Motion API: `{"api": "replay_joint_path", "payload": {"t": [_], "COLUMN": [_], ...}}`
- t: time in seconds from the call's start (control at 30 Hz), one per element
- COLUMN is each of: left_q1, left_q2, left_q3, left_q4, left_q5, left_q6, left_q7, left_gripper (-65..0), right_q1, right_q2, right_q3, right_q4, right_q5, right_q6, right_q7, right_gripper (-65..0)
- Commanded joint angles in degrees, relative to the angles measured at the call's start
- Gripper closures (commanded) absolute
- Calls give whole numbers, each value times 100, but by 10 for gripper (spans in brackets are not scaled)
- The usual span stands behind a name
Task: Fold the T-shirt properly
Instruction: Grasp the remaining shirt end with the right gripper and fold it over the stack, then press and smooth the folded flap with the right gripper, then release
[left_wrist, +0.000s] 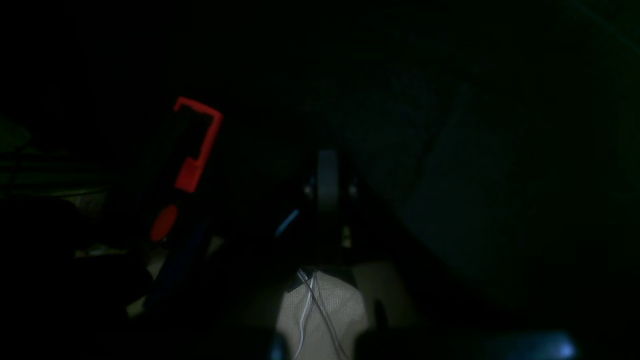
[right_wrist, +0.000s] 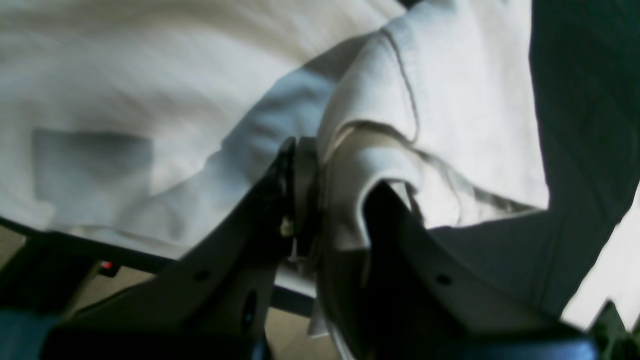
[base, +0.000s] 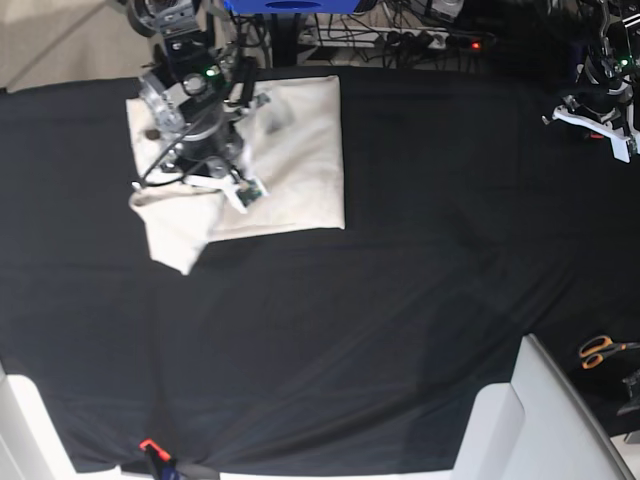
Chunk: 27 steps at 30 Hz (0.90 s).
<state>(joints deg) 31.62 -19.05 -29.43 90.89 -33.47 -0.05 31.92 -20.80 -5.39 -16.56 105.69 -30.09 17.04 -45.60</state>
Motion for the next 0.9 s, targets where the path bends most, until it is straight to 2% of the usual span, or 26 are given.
{"api": "replay_joint_path", "payload": {"t": [0.0,0.17,0.3,0.37,0.53,0.6,0.7,0.87], "left_q1": [25,25,25,16,16,16,16,16], "left_q2": [-86,-86,-86,-86,-86,-86,-86,-86], "left_q3": [-42,-42,-42,-42,-42,-42,-42,-42], "left_q4": [93,93,93,93,102,93,76,84], "left_q5": [-15,-15,-15,-15,-15,-15,-15,-15], "left_q6": [-8,-8,-8,-8,-8,-8,-8,-8], "left_q7": [-120,-120,-120,-120,-120,-120,-120,-120], "left_gripper": [0,0,0,0,0,0,0,0], "right_q1": [45,220,220,238,212,194,176,168], "right_q2": [-72,-99,-99,-81,-81,-81,-55,-11], "right_q3": [-19,-37,-45,-230,-670,-828,-1127,-1223], "right_q4": [90,-156,-244,-226,-235,-235,-244,-314], "right_q5": [-46,-38,-11,173,200,182,209,217], "right_q6": [-47,-47,-47,-47,-47,-187,-636,-688], "right_q7": [73,-218,-209,-244,-253,-253,-253,-253], "right_gripper": [-2,-2,-2,-2,-2,-2,-2,-2]}}
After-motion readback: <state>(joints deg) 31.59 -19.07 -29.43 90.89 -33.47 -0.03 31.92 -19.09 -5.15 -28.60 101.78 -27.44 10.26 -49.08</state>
